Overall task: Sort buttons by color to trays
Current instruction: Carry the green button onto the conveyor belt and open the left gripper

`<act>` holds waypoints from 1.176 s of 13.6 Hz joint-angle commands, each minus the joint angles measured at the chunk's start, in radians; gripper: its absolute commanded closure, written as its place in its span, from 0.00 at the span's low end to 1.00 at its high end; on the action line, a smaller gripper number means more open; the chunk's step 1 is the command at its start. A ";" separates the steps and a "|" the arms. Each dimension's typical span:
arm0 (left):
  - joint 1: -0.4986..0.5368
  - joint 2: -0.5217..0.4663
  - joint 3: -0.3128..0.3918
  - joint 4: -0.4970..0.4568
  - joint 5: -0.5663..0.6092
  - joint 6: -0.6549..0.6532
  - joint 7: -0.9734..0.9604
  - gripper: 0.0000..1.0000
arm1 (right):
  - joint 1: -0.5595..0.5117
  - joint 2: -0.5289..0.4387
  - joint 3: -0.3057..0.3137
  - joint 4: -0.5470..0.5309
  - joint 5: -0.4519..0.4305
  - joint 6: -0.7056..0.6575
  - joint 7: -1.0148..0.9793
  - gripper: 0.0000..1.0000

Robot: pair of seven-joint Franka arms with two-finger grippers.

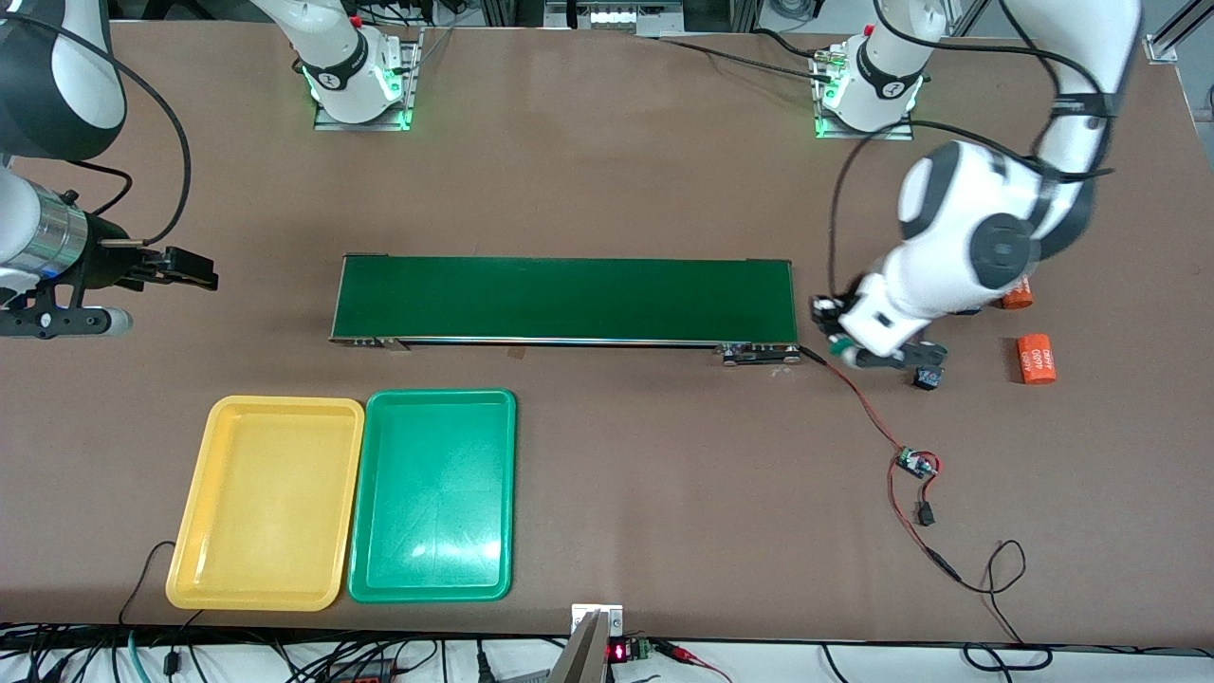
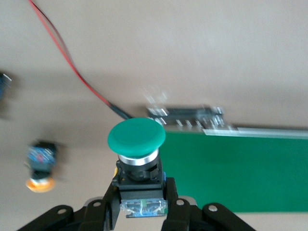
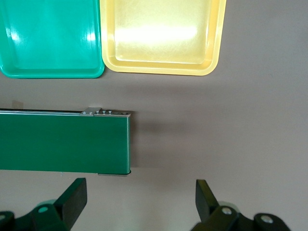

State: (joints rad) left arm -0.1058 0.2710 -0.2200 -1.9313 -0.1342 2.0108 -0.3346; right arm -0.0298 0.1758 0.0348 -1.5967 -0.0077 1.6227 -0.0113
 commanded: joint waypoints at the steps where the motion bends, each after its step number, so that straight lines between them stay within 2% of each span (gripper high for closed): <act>1: -0.073 0.025 -0.002 -0.038 -0.010 0.002 -0.035 1.00 | 0.002 -0.003 0.002 0.000 -0.014 -0.007 -0.007 0.00; 5: -0.112 0.097 -0.002 -0.043 0.022 0.048 -0.024 0.98 | 0.011 -0.003 0.004 0.000 -0.014 -0.007 -0.006 0.00; 6: -0.117 0.114 -0.002 -0.043 0.048 0.049 -0.026 0.92 | 0.019 -0.003 0.002 0.001 -0.014 -0.007 -0.001 0.00; 7: -0.124 0.123 -0.002 -0.041 0.051 0.055 -0.026 0.70 | 0.018 -0.003 0.002 0.001 -0.014 -0.007 -0.002 0.00; 8: -0.129 0.126 -0.002 -0.041 0.050 0.078 -0.033 0.14 | 0.015 -0.003 0.002 0.001 -0.014 -0.007 -0.006 0.00; 9: -0.127 0.120 -0.002 -0.041 0.050 0.077 -0.031 0.00 | 0.013 -0.003 0.001 0.000 -0.014 -0.007 -0.006 0.00; 14: -0.089 -0.008 0.013 -0.037 0.050 0.002 -0.031 0.00 | 0.010 -0.003 -0.001 0.000 -0.014 -0.009 -0.006 0.00; 16: 0.067 -0.010 0.014 -0.041 0.051 0.006 -0.026 0.00 | 0.011 -0.003 0.001 0.000 -0.014 -0.009 -0.006 0.00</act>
State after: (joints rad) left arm -0.1726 0.2884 -0.2071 -1.9546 -0.0984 2.0330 -0.3766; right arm -0.0195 0.1761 0.0336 -1.5967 -0.0080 1.6226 -0.0114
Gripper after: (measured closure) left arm 0.000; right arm 0.000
